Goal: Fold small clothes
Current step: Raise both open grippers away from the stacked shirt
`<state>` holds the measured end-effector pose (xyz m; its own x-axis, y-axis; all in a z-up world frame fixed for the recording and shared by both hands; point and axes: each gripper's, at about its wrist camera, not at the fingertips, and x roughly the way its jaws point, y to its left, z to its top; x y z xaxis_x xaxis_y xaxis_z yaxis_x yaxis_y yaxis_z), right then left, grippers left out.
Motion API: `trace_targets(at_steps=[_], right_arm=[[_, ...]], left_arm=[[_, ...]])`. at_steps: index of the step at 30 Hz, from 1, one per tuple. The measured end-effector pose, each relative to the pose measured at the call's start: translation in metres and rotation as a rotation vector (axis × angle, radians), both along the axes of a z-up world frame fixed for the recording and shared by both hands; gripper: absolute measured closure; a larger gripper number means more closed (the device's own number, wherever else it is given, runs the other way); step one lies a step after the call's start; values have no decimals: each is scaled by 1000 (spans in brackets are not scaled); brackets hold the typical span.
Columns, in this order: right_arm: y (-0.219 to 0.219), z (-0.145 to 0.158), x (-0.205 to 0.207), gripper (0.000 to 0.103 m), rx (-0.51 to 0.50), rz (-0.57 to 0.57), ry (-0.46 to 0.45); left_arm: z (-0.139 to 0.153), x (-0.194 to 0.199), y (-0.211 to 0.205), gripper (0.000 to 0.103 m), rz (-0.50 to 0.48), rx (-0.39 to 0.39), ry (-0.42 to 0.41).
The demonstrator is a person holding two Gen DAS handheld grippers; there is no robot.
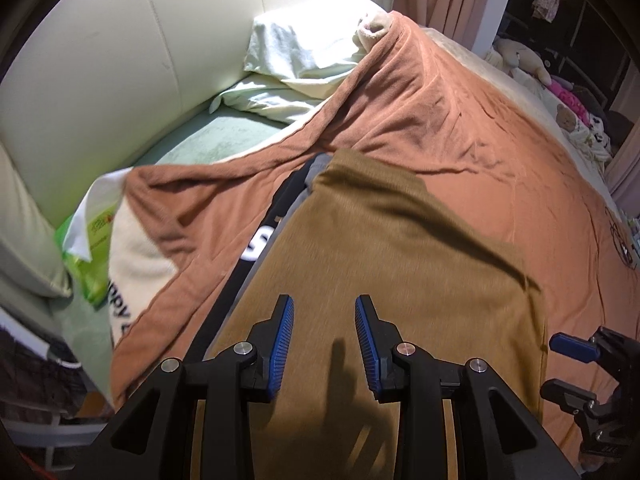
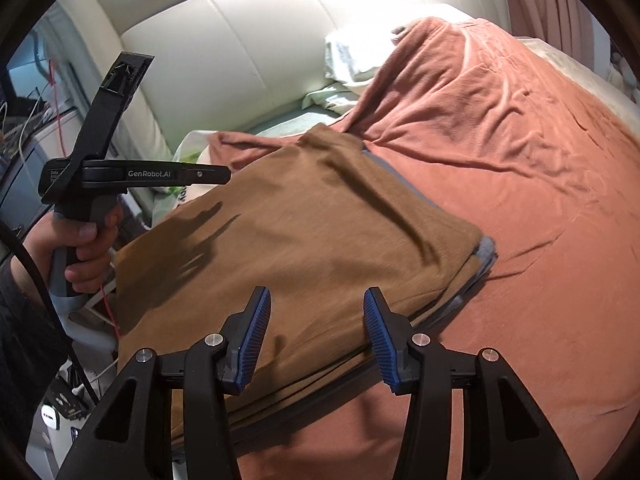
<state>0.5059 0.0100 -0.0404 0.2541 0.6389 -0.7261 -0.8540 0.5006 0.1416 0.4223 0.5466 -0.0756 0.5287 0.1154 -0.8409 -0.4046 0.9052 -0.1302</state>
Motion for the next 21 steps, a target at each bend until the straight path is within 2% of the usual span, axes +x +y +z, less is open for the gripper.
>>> trace_targets(at_steps=[10, 16, 21], right_arm=[[9, -6, -45, 57, -33, 46, -28], [6, -10, -76, 57, -63, 56, -46], [-6, -12, -99, 57, -71, 31, -69]], left_arm=[[-23, -65, 1, 69, 62, -17, 40], [-28, -92, 7, 69, 94, -1, 61], [-31, -105, 19, 69, 125, -24, 59]])
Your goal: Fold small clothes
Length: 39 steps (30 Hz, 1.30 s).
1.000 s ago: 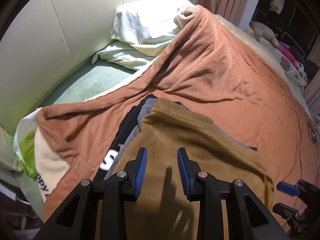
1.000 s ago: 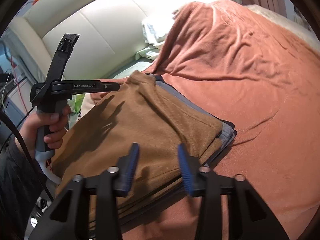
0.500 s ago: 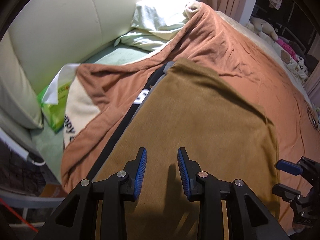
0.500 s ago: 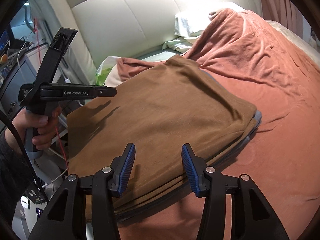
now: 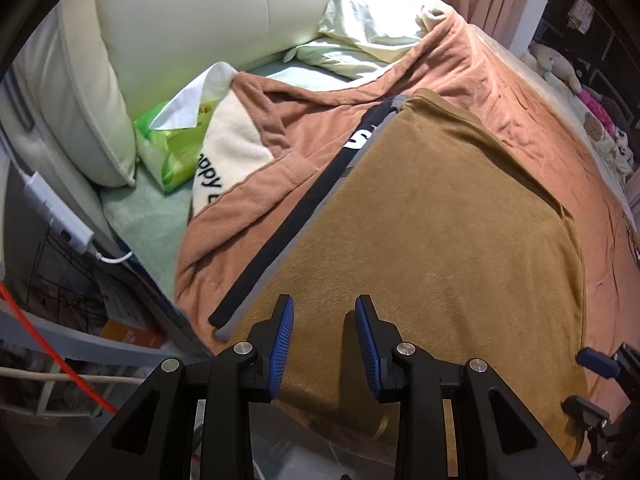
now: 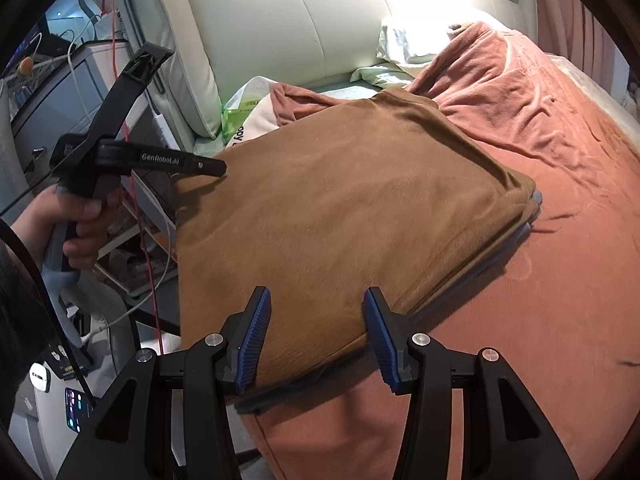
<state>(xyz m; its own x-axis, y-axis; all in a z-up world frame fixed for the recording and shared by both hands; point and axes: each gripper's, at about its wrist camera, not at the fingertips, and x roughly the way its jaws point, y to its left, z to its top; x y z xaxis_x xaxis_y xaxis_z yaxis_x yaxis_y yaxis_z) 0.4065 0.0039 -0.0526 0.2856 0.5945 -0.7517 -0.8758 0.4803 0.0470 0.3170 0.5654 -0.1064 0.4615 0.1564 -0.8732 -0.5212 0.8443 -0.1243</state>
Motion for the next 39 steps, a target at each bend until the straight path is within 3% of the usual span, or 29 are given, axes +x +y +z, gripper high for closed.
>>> trace_targets(at_steps=[10, 14, 24, 26, 29, 31, 39], right_arm=[[-18, -12, -35, 62, -24, -86, 35], [-27, -3, -41, 62, 6, -118, 70], [-83, 41, -50, 62, 60, -167, 42], [-99, 52, -50, 56, 82, -188, 44], [-128, 68, -54, 32, 108, -213, -3], [-146, 76, -55, 21, 116, -229, -18], [-203, 103, -62, 7, 134, -255, -16]], left_arm=[[-7, -19, -2, 69, 2, 10, 23], [5, -31, -8, 69, 2, 1, -7], [54, -45, -60, 66, -32, 42, -70], [63, -47, -73, 48, -45, 65, -90], [79, -52, -92, 20, -42, 86, -143], [88, -53, -105, 15, -42, 98, -160], [119, -58, -171, 7, -72, 144, -210]])
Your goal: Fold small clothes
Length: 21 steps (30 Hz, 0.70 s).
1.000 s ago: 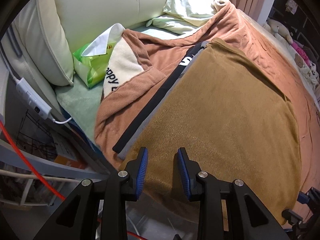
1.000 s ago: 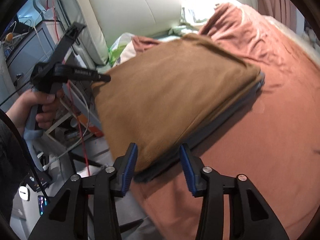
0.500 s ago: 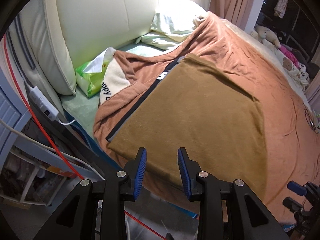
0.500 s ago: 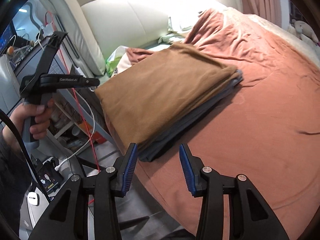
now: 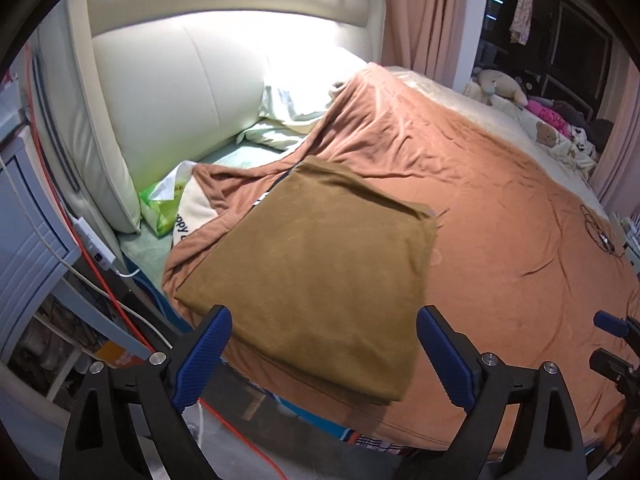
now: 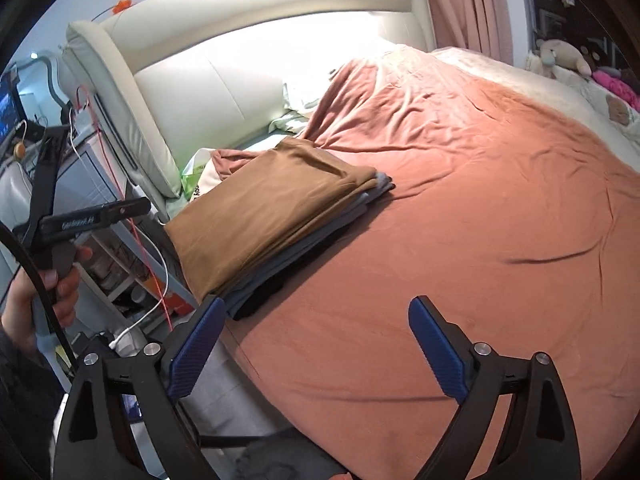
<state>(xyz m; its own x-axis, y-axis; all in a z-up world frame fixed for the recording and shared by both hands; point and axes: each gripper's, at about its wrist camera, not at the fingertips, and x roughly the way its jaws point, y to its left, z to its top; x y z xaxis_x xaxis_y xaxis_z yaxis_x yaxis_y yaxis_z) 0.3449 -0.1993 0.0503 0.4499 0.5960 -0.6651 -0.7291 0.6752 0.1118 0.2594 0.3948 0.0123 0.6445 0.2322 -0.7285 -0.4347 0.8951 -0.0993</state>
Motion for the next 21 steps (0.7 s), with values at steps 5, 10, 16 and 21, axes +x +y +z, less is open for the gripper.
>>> trace_targets(at_steps=[5, 10, 16, 21], right_arm=[[-34, 20, -12, 0, 6, -5, -53], [-75, 31, -28, 0, 27, -25, -82], [-124, 37, -54, 0, 41, -82, -99], [-163, 41, -83, 0, 70, -131, -111]], left_arm=[[7, -6, -37, 4, -16, -16, -30], [10, -20, -75, 1, -33, 0, -61], [14, -40, -114, 1, -64, 7, -98], [18, -62, -144, 1, -97, 21, -134]])
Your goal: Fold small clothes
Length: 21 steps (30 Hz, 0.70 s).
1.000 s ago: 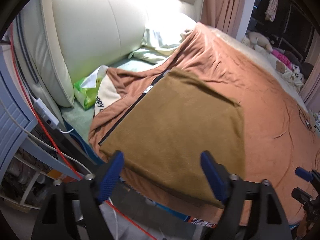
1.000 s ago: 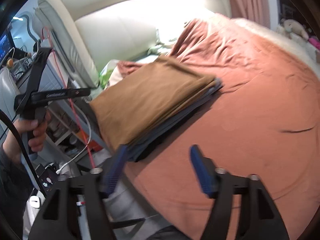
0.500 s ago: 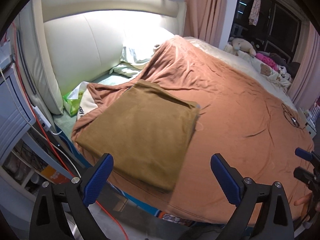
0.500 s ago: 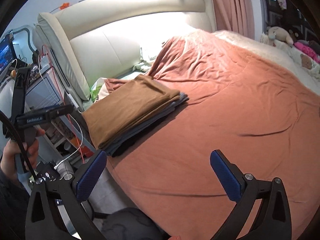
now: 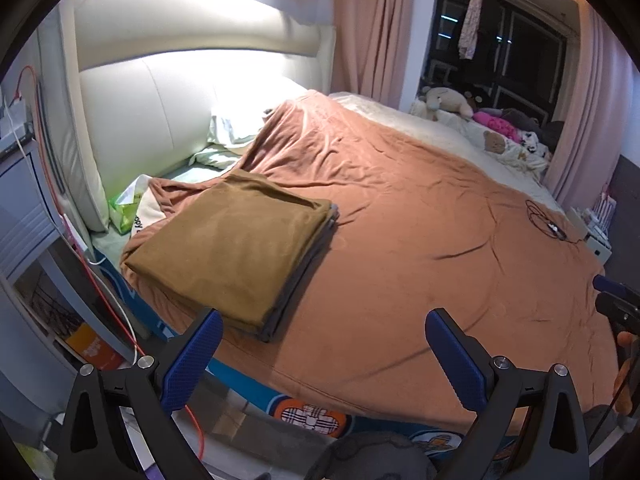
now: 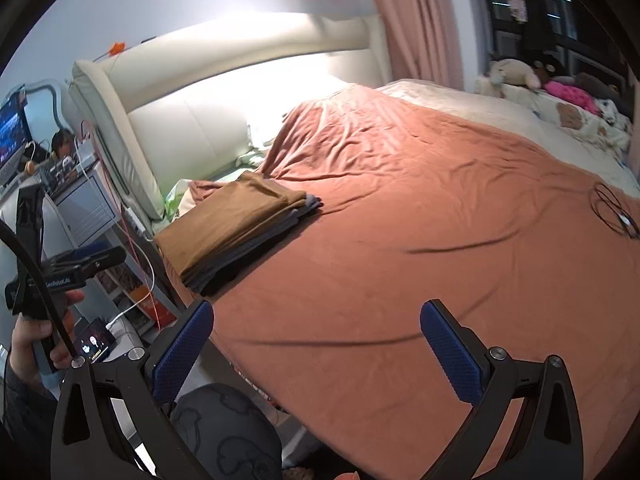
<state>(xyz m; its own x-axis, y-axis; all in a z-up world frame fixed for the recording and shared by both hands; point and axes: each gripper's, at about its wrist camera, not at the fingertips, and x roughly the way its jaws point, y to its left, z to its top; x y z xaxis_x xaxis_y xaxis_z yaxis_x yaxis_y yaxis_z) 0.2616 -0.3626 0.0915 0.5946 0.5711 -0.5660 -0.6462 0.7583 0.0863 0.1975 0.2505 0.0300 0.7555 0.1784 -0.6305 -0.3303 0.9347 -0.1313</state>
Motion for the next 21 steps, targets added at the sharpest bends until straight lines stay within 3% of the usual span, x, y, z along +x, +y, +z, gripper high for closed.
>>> trace_targets(at_steps=[21], right_arm=[[-110, -10, -157, 0, 37, -203, -213]], left_arm=[[1, -97, -141, 1, -165, 89, -180]])
